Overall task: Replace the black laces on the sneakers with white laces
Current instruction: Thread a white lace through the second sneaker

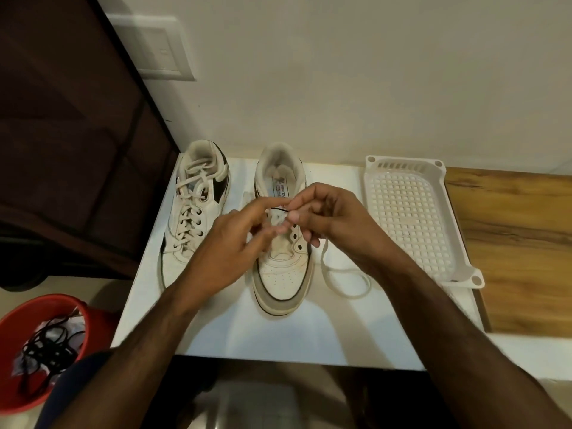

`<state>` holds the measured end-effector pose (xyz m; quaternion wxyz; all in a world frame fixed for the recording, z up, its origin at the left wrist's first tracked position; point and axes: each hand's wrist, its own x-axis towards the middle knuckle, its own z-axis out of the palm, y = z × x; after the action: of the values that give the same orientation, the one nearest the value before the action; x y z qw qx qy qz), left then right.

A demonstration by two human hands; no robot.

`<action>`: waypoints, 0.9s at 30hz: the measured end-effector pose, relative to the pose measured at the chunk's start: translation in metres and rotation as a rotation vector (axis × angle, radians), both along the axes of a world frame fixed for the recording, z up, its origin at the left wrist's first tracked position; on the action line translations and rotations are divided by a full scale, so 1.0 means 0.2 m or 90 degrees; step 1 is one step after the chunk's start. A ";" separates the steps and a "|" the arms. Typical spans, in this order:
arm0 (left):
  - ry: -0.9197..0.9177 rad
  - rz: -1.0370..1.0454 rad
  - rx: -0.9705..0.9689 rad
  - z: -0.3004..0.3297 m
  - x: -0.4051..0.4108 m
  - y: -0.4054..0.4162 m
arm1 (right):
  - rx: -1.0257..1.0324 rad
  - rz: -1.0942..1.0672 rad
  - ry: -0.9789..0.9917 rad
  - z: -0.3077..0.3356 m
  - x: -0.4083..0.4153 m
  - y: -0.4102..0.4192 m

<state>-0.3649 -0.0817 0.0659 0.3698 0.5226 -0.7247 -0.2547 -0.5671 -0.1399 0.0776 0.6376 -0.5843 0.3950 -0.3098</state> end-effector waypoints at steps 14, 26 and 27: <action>-0.181 0.367 -0.064 -0.04 0.26 -0.07 | -0.045 0.002 0.105 -0.01 -0.13 -0.06; -0.038 0.181 -0.115 -0.06 0.17 -0.08 | -0.052 -0.041 0.128 0.00 -0.08 -0.05; -0.044 0.220 -0.116 -0.06 0.20 -0.09 | -0.057 -0.052 0.131 0.00 -0.11 -0.06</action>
<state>-0.3244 -0.0990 0.0544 0.4288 0.6119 -0.6565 -0.1032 -0.5883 -0.1511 0.0777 0.5539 -0.6242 0.4677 -0.2912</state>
